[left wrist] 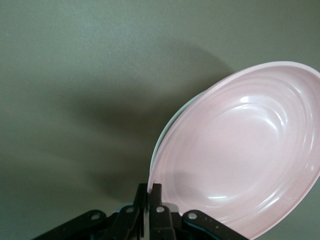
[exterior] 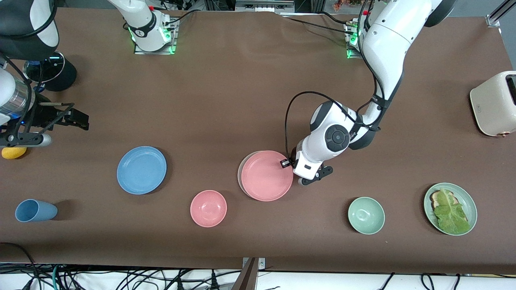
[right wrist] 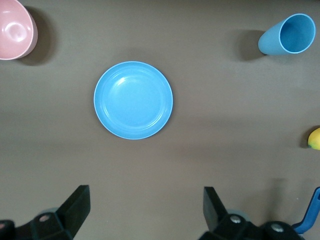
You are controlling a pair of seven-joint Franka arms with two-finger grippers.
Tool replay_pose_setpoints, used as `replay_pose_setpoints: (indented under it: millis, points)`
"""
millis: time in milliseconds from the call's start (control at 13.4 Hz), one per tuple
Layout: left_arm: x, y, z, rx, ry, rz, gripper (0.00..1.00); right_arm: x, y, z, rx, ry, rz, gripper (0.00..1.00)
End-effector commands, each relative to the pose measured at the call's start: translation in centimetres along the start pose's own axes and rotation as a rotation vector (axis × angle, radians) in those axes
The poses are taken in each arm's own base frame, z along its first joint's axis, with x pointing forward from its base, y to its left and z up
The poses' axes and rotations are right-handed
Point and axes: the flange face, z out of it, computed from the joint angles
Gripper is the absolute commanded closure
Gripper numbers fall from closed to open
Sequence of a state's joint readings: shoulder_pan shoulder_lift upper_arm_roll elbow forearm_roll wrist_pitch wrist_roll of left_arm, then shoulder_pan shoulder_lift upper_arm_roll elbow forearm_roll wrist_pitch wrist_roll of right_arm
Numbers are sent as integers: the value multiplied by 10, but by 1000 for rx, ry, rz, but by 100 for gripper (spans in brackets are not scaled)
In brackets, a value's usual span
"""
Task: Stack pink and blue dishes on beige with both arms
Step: 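Lower the pink plate onto the beige plate while the right gripper reaches out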
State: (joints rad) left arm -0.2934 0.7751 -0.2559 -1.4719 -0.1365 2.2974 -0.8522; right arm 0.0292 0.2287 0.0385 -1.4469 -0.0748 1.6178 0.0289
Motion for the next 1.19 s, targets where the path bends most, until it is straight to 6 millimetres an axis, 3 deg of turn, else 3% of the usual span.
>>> replay_pose_setpoints:
  millis: [0, 74, 149, 223, 298, 595, 893, 1116]
  points:
    - [9, 10, -2, -30, 2, -17, 100, 8, -4, 10, -2, -15, -14, 0]
    - [11, 12, -1, -36, 2, -18, 100, 11, -5, 20, -1, -27, -15, 0]
    - [12, 12, -1, -37, 5, -18, 76, 17, -5, 34, 0, -35, -16, 0]
    - [13, 11, -1, -35, 7, -9, 18, 22, -5, 47, 3, -46, -17, 0]
    - [14, 11, -2, -34, 11, -6, 0, 28, -6, 63, 4, -52, -18, 0]
    - [23, 7, -21, -38, 27, -13, 0, 51, 2, 127, 5, -53, -8, 0]
    - [52, -23, -47, 19, 34, -33, 0, 68, 23, 173, 13, -41, 23, 0]
    - [77, -61, -67, 90, -10, 45, 0, 82, 30, 224, 21, -36, 34, 0]
